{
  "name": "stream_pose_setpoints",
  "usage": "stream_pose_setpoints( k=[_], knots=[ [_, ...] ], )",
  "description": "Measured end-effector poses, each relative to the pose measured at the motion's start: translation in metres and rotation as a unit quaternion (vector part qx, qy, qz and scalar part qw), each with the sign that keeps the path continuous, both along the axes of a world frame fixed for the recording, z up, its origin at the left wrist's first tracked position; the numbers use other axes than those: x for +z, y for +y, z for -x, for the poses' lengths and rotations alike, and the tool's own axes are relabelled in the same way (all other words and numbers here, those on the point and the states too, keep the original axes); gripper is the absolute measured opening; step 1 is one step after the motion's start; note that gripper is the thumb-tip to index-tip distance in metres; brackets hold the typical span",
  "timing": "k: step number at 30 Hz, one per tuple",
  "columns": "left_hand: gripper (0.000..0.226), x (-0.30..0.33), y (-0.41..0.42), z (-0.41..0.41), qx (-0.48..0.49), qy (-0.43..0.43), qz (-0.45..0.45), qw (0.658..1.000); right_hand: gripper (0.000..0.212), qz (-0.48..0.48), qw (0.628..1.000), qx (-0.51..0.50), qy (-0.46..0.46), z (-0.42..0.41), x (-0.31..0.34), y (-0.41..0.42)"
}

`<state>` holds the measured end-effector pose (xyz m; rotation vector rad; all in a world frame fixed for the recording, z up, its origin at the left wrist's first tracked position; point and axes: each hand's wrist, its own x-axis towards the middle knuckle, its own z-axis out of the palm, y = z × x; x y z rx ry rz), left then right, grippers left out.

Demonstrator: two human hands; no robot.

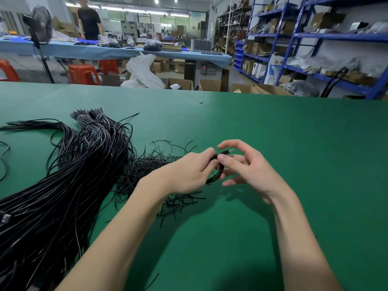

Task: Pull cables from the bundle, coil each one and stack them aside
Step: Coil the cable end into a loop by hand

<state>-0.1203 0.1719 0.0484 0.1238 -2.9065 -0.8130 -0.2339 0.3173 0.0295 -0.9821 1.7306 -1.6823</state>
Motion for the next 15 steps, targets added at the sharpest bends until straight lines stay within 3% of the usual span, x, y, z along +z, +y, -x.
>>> stream_pose_setpoints(
  k=[3, 9, 15],
  knots=[
    [0.023, -0.001, -0.001, 0.000, -0.009, 0.008, 0.008, 1.000, 0.007, 0.006, 1.000, -0.024, 0.004, -0.004, 0.001, -0.003],
    [0.017, 0.003, -0.015, -0.006, -0.019, 0.024, -0.039, 0.999, 0.011, -0.036, 0.999, 0.000, -0.017, -0.004, 0.002, 0.001],
    [0.022, 0.000, -0.016, -0.004, -0.015, 0.034, 0.034, 0.999, 0.009, -0.147, 0.985, -0.014, 0.090, -0.008, 0.009, -0.004]
  ],
)
